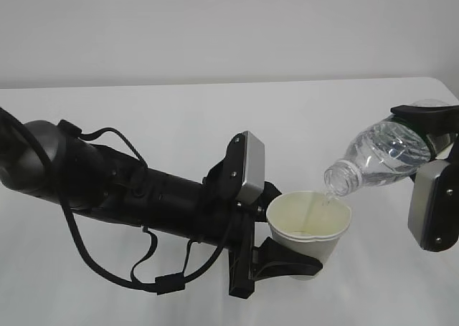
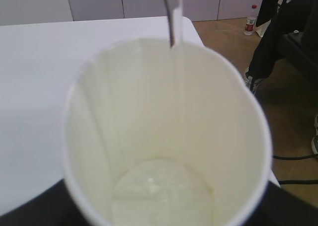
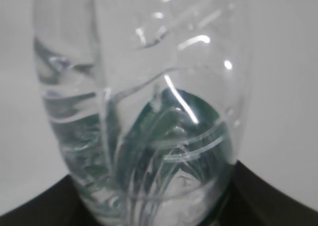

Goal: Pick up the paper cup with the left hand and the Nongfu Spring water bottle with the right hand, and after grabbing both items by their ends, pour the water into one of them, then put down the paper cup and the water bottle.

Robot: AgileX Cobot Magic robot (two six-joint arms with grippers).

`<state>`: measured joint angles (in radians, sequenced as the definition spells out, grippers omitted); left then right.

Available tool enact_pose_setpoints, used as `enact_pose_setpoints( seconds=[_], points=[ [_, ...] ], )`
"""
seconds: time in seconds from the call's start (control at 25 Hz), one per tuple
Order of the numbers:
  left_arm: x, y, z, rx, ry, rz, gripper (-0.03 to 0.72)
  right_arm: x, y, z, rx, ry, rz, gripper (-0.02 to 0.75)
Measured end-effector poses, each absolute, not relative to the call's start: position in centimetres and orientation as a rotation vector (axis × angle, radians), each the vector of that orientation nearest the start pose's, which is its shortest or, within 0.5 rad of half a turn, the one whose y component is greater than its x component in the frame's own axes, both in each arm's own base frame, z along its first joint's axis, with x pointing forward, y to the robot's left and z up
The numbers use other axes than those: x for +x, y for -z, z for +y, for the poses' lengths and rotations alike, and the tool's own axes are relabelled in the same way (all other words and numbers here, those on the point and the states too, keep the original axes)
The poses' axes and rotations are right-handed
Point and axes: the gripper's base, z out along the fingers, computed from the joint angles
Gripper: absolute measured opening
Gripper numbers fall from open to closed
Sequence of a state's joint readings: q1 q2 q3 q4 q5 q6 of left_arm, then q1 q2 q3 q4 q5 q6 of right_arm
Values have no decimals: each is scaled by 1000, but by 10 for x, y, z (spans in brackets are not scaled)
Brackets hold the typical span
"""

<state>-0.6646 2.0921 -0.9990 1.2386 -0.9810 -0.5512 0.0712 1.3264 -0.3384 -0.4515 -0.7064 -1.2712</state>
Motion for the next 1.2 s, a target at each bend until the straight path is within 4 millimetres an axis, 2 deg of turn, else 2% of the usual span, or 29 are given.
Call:
enact_pose_setpoints(
  seconds=[1.2],
  points=[
    [251,-119,-287,1523,1071,1390,447,224,-202,42,-1549,836,1078,421]
  ],
)
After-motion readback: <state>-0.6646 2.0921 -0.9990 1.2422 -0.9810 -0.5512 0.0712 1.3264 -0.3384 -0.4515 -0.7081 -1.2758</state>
